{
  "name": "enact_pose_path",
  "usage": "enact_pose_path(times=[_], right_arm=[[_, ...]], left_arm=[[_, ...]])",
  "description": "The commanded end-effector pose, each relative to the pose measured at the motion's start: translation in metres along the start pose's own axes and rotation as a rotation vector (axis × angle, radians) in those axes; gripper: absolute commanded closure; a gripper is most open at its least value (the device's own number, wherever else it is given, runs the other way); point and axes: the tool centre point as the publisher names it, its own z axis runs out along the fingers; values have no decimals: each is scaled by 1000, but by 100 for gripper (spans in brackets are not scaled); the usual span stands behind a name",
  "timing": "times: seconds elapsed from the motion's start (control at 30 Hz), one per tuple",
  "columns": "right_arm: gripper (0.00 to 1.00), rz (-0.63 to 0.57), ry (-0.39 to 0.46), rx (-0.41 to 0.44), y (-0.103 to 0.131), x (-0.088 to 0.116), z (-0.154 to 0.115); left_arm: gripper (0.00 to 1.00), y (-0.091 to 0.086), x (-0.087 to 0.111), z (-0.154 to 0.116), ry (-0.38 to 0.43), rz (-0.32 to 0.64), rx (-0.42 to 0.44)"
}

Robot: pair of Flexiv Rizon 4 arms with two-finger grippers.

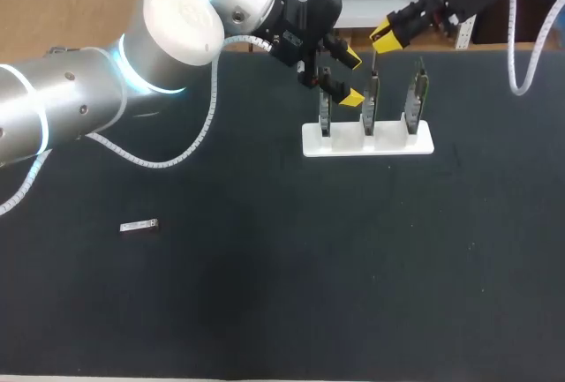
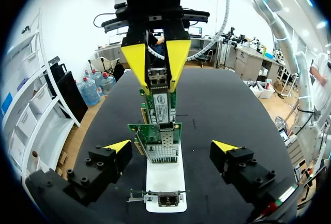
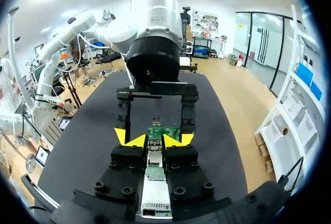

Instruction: Pick up the optical module with the left hand, and insert it into the network port with the right hand.

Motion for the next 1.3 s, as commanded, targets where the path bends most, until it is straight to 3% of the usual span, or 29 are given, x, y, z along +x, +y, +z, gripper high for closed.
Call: enact_pose_path(times=[0.03, 1.3], right_arm=[[100, -2, -6, -7, -2, 1, 0], [100, 42, 5, -34, 1, 12, 9]], left_arm=[[0, 3, -1, 1, 4, 0, 5], [0, 3, -1, 1, 4, 0, 5]])
